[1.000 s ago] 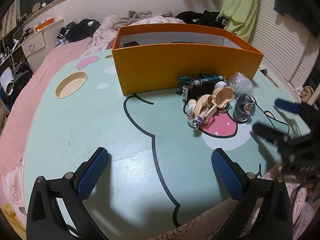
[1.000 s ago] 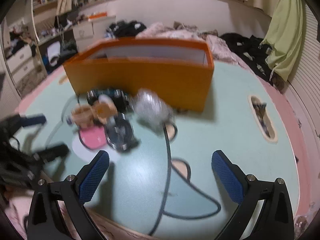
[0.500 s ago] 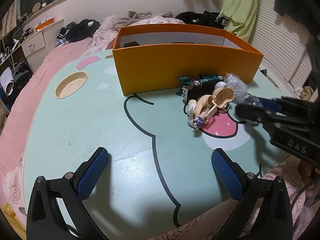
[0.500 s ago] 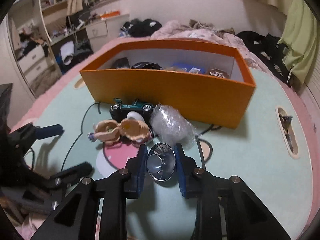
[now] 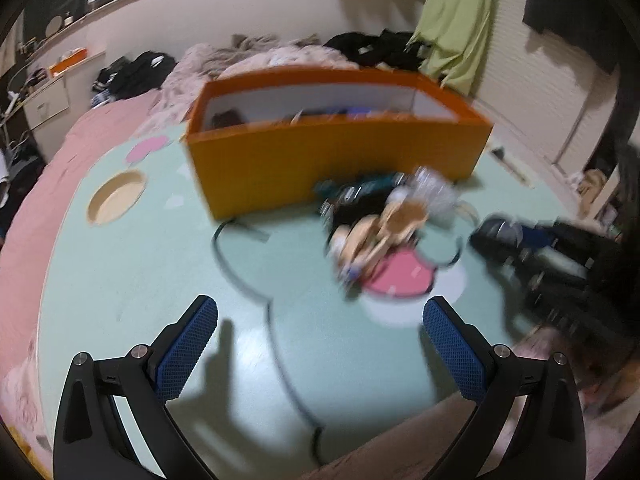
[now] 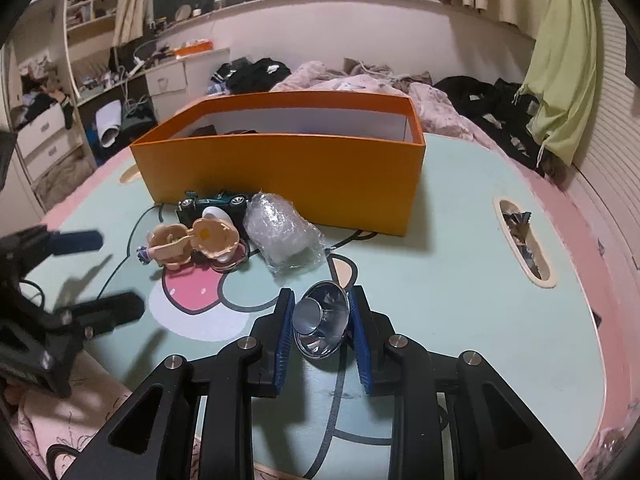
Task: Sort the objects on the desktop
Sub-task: 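Grasp the silver metal cup with the right gripper while the left gripper grasps the figurine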
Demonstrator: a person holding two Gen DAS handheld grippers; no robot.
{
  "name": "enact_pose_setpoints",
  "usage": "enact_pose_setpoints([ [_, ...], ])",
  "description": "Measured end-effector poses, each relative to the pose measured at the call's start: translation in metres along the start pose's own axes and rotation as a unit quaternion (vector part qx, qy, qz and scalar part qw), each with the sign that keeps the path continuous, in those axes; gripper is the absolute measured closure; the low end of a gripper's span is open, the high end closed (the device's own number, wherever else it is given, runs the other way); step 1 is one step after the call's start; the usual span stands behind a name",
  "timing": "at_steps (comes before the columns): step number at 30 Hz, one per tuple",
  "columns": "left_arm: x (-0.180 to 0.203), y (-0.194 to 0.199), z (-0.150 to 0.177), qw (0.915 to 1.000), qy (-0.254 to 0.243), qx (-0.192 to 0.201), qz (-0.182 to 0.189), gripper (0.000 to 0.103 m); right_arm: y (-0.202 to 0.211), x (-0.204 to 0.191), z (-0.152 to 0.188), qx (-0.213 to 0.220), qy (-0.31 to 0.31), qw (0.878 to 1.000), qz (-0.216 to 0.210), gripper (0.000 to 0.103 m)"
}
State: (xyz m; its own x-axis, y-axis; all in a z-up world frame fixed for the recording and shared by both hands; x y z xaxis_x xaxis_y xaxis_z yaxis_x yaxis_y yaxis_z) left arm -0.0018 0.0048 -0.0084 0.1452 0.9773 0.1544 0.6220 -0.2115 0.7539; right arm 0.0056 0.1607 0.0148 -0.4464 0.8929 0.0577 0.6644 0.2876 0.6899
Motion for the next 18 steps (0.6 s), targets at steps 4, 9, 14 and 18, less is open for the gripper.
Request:
enact_pose_setpoints([
  [4, 0.012, -0.008, -0.026, 0.9997, -0.010, 0.013, 0.017, 0.018, -0.001, 0.003, 0.002, 0.001, -0.002, 1.000, -0.003, 0.076],
  [9, 0.022, -0.022, -0.019, 0.9987, -0.041, -0.023, 0.017, 0.069, 0.000, 0.003, 0.003, 0.002, -0.004, 1.000, -0.005, 0.076],
  [14, 0.009, 0.016, 0.003, 0.9982, -0.018, 0.002, 0.058, 0.069, 0.001, 0.004, 0.003, 0.003, -0.003, 1.000, -0.004, 0.076],
  [18, -0.003, 0.038, 0.006, 0.9975, 0.002, 0.027, 0.065, 0.069, 0.003, 0.006, 0.002, 0.005, -0.008, 1.000, -0.014, 0.077],
])
Point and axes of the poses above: each gripper's, at about its wrist camera, not at the fingertips, and y roughly against the way its jaws point, x to its right, z to its underside, the point moved 2 cm from there along -y, roughly the way its jaws point, and after that the axes turned 4 degrees about y, right-handed, at the moved point
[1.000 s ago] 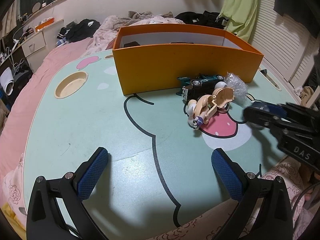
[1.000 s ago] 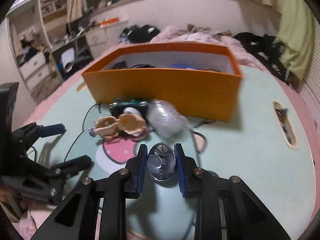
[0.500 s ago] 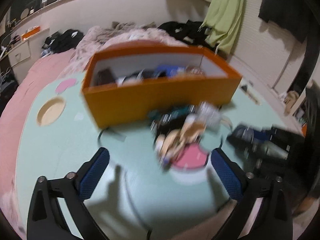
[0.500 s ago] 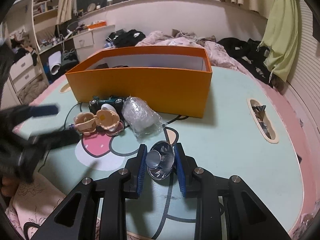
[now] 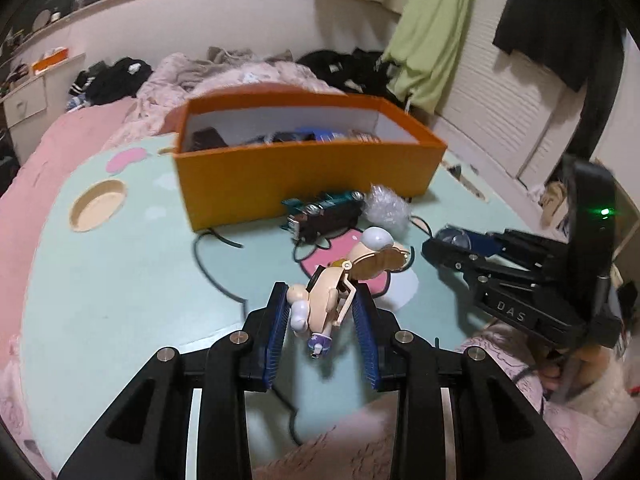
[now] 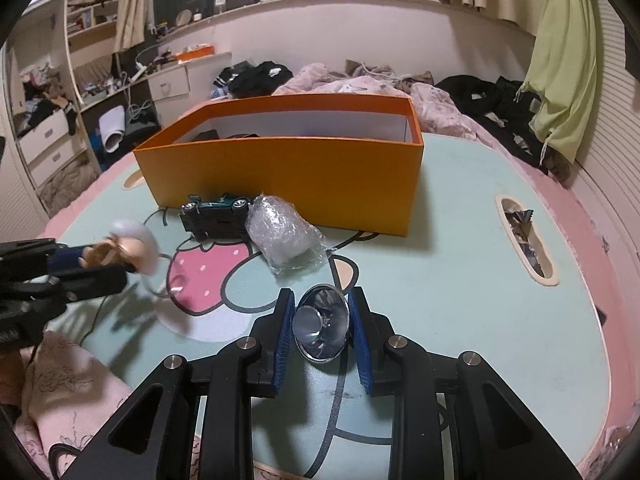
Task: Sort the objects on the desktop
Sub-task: 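Drop the silver cup and figurine into the orange box with both grippers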
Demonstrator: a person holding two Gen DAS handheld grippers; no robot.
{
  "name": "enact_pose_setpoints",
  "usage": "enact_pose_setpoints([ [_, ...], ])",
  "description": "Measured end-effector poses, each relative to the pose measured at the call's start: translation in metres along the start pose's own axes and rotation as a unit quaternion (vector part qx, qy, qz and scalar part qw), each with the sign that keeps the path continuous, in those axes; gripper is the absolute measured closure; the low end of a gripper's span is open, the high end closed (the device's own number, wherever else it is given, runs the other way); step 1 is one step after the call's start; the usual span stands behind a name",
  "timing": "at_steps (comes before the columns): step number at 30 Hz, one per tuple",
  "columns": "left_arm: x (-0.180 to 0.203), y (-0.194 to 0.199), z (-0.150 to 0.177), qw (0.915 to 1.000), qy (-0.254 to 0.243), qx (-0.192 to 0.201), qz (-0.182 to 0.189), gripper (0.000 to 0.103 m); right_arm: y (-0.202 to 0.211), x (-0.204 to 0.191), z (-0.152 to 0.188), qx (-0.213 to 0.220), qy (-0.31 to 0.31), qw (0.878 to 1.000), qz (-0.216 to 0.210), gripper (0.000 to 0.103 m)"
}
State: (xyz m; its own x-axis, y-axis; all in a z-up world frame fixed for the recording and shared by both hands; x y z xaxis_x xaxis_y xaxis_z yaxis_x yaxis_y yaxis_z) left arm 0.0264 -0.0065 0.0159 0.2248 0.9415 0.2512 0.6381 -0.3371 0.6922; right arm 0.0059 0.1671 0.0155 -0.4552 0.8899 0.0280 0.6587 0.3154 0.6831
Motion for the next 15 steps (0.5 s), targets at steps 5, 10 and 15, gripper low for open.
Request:
enact_pose_setpoints([
  [5, -0.001, 0.019, -0.025, 0.9995, 0.007, 0.031, 0.008, 0.069, 0.019, 0.000, -0.020, 0.039, 0.012, 0.999, -0.010, 0.077],
  [10, 0.000, 0.022, -0.080, 0.9976, 0.016, 0.067, 0.004, 0.069, 0.033, 0.007, -0.080, 0.081, 0.019, 0.997, 0.003, 0.077],
  [15, -0.012, -0.010, -0.124, 0.9951, 0.055, 0.075, -0.034, 0.062, 0.004, 0.013, -0.131, 0.091, 0.028, 0.995, 0.024, 0.066],
])
Point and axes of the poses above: each gripper's, at about its wrist camera, not at the fingertips, and y roughly against the way its jaws point, x to its right, z to its underside, the point moved 2 cm from there along -y, roughly the way its jaws point, and after that the axes turned 4 degrees about y, right-handed, at the moved point
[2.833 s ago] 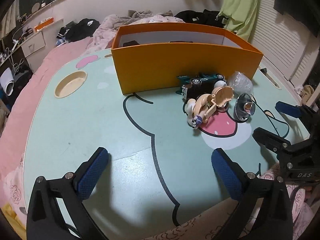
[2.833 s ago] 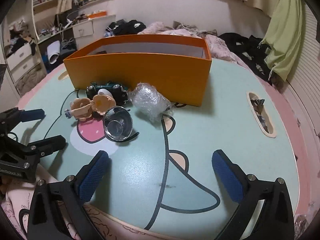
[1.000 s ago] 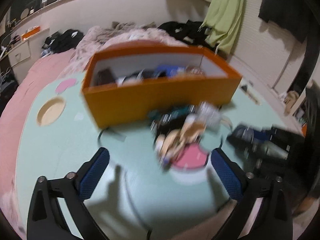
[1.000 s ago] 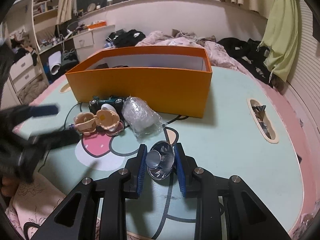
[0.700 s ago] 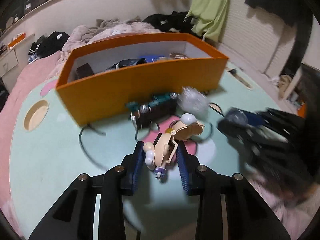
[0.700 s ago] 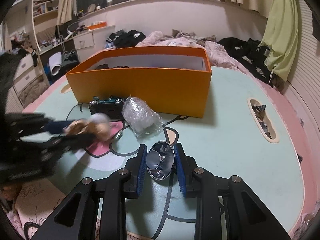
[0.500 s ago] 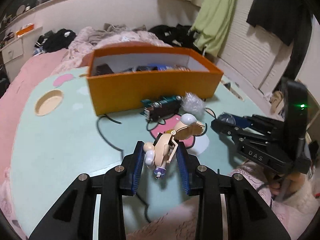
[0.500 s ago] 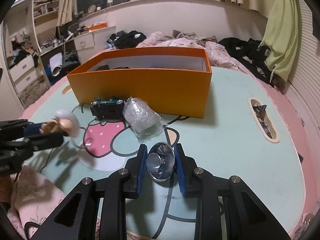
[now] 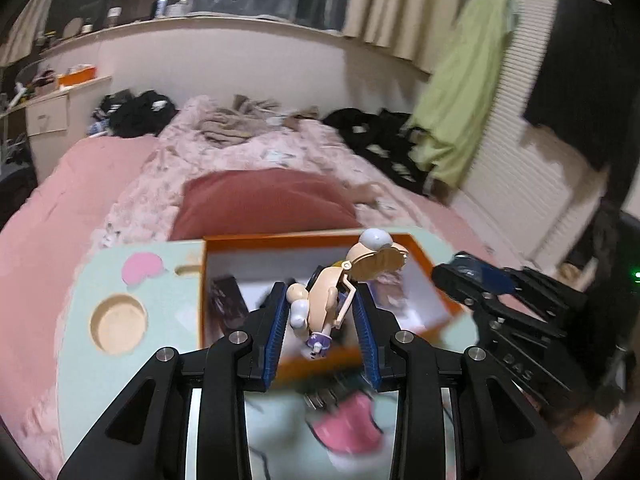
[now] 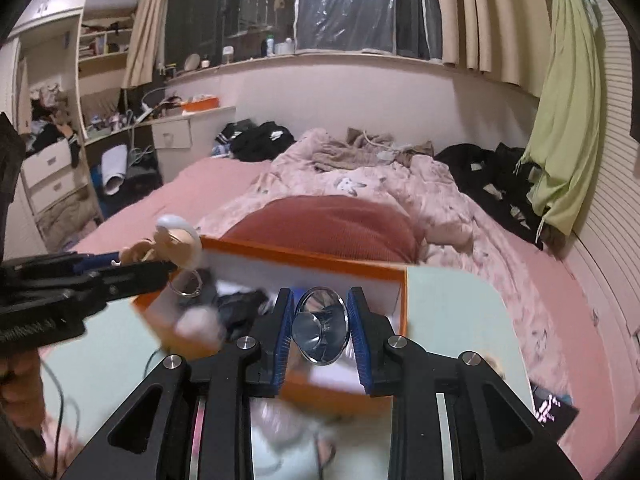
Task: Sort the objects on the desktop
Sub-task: 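Drop the silver cup and figurine into the orange box with both grippers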
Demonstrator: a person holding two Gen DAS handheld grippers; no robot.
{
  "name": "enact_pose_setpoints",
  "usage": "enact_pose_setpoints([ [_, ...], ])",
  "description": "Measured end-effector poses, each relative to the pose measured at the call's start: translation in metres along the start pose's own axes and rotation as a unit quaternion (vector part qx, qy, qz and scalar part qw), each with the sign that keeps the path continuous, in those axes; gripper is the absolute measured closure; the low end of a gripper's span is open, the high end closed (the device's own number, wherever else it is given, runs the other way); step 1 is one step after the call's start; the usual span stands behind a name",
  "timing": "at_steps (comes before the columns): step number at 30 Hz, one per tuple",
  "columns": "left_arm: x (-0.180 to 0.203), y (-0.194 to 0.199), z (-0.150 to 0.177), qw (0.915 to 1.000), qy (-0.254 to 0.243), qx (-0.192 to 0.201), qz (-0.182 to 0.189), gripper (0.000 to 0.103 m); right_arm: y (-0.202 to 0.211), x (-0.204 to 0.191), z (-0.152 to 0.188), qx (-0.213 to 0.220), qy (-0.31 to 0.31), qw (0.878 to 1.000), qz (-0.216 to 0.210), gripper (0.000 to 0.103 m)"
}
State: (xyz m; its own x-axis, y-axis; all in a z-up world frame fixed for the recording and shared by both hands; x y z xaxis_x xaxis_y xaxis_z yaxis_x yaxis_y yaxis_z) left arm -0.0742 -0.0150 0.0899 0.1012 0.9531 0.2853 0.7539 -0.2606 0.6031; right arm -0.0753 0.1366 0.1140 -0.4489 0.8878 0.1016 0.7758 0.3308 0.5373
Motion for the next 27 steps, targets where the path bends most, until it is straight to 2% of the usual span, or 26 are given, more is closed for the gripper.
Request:
enact_pose_setpoints([
  [1, -0.004, -0.015, 0.002, 0.9996, 0.007, -0.020, -0.020, 0.037, -0.011, 0.001, 0.003, -0.011, 0.002, 1.000, 0.006, 0.031],
  [2, -0.011, -0.033, 0.008, 0.9974, 0.021, -0.053, -0.043, 0.025, -0.024, 0.002, 0.009, -0.029, 0.005, 0.999, 0.012, 0.013],
  [3, -0.017, -0.044, 0.014, 0.9954, 0.032, -0.074, -0.051, 0.020, -0.040, 0.002, 0.022, -0.052, 0.007, 0.998, 0.020, 0.013],
  [5, -0.012, -0.042, 0.024, 0.9971, -0.004, -0.025, -0.071, 0.020, -0.033, -0.005, 0.034, -0.001, 0.043, 0.997, 0.061, 0.013],
  [6, -0.010, -0.043, 0.029, 0.9968, -0.016, -0.028, -0.073, 0.019, -0.031, -0.004, 0.036, -0.003, 0.037, 0.998, 0.051, 0.013],
  [8, -0.013, -0.040, 0.029, 0.9980, 0.000, -0.016, -0.061, 0.018, -0.029, 0.001, 0.033, -0.018, 0.017, 0.999, 0.039, 0.013],
  [14, -0.011, -0.036, 0.030, 0.9978, -0.007, -0.015, -0.064, 0.018, -0.024, 0.003, 0.035, -0.006, 0.024, 0.999, 0.042, 0.013],
  [16, -0.014, -0.023, 0.033, 0.9985, 0.013, 0.001, -0.052, 0.018, -0.019, 0.007, 0.036, -0.009, 0.011, 0.999, 0.036, 0.014],
  [19, -0.017, 0.005, 0.042, 0.9989, 0.030, 0.025, -0.026, 0.018, 0.007, 0.011, 0.043, 0.013, -0.015, 0.999, 0.028, 0.013],
  [20, -0.018, 0.009, 0.046, 0.9990, 0.031, 0.018, -0.025, 0.018, 0.018, 0.012, 0.047, 0.013, -0.025, 0.999, 0.023, 0.013],
  [22, -0.016, 0.018, 0.064, 0.9988, 0.024, -0.024, -0.034, 0.018, 0.031, 0.013, 0.060, -0.004, -0.044, 0.999, 0.011, 0.013],
  [25, -0.011, 0.013, 0.097, 0.9965, 0.008, -0.074, -0.037, 0.018, 0.035, 0.011, 0.088, -0.052, -0.070, 0.996, -0.008, 0.013],
  [27, -0.013, -0.002, 0.113, 0.9929, 0.002, -0.105, -0.057, 0.018, 0.027, 0.010, 0.103, -0.084, -0.079, 0.993, -0.010, 0.013],
])
Point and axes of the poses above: each gripper's, at about its wrist camera, not at the fingertips, and y roughly against the way its jaws point, x to its right, z to its underside, the point moved 2 cm from there along -y, roughly the way its jaws point, and after that the axes turned 4 degrees about y, right-handed, at the moved point
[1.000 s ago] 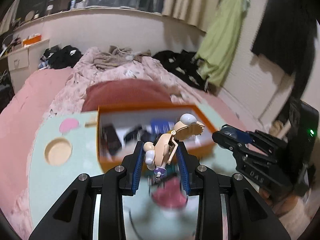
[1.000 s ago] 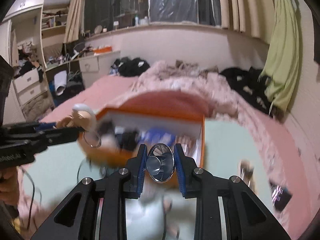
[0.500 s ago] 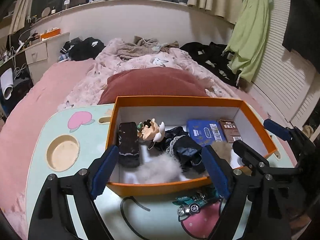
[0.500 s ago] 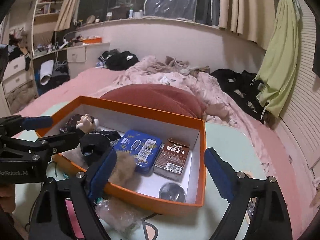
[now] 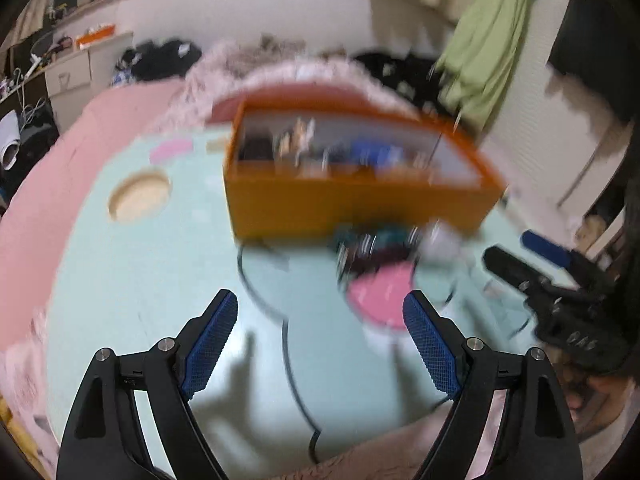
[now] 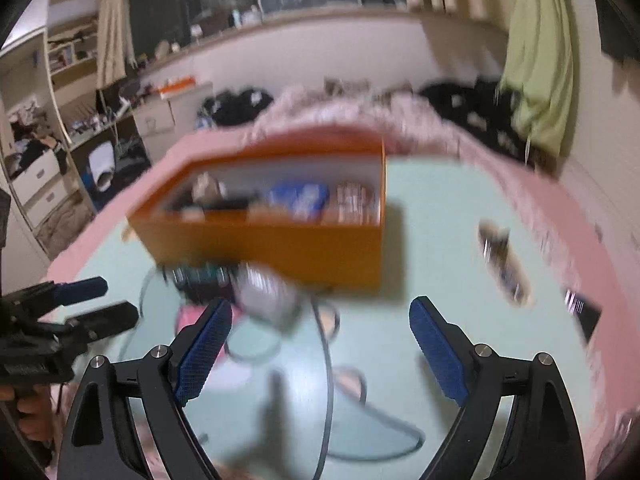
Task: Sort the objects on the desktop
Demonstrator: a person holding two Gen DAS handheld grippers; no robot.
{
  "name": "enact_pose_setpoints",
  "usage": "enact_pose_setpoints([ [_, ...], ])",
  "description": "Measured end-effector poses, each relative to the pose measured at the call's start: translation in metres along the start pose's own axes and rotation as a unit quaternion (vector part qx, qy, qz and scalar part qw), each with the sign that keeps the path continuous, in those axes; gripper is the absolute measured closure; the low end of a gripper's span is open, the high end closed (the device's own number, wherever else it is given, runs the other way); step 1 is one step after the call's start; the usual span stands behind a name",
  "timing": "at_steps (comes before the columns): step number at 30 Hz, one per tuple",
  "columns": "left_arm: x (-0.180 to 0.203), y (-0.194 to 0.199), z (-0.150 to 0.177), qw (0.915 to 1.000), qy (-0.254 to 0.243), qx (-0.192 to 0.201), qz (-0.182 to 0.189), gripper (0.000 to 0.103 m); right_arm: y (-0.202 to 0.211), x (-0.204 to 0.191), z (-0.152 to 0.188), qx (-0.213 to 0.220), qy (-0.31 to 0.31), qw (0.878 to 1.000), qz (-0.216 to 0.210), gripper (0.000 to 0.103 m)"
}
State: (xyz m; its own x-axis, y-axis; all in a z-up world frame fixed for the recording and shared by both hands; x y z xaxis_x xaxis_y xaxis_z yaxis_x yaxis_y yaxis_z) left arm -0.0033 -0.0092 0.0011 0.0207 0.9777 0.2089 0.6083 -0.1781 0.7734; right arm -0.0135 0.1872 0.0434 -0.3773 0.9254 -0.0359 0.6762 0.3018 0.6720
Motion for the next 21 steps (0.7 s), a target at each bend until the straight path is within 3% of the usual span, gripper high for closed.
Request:
enact_pose_setpoints([
  [3, 0.001, -0.023, 0.007, 0.9975, -0.015, -0.022, -0.065, 0.013, -0.019, 0.010, 0.011, -0.051, -0.021, 0.998, 0.017, 0.011],
  [4, 0.002, -0.024, 0.007, 0.9979, -0.014, -0.023, -0.059, 0.007, -0.021, 0.010, 0.011, -0.045, -0.013, 0.998, 0.029, 0.002],
  [6, 0.004, -0.023, 0.010, 0.9978, -0.020, -0.025, -0.058, 0.000, -0.028, 0.005, 0.014, -0.059, 0.015, 0.996, 0.062, 0.000],
  [21, 0.002, -0.021, 0.014, 0.9980, -0.019, -0.021, -0.057, 0.000, -0.030, 0.003, 0.021, -0.055, 0.031, 0.996, 0.060, 0.000],
])
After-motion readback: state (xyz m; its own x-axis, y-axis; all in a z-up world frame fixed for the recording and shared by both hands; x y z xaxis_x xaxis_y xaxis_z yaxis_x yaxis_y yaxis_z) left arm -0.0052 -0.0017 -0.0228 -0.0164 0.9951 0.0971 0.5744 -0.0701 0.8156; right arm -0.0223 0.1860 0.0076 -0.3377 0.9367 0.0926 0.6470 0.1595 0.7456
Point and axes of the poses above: each gripper's, at about its wrist camera, not at the fingertips, and y roughly against the way its jaws point, x to its right, z to its underside, the point moved 2 cm from there along -y, roughly the way its jaws point, and after that the axes turned 4 degrees about y, right-handed, at the moved point
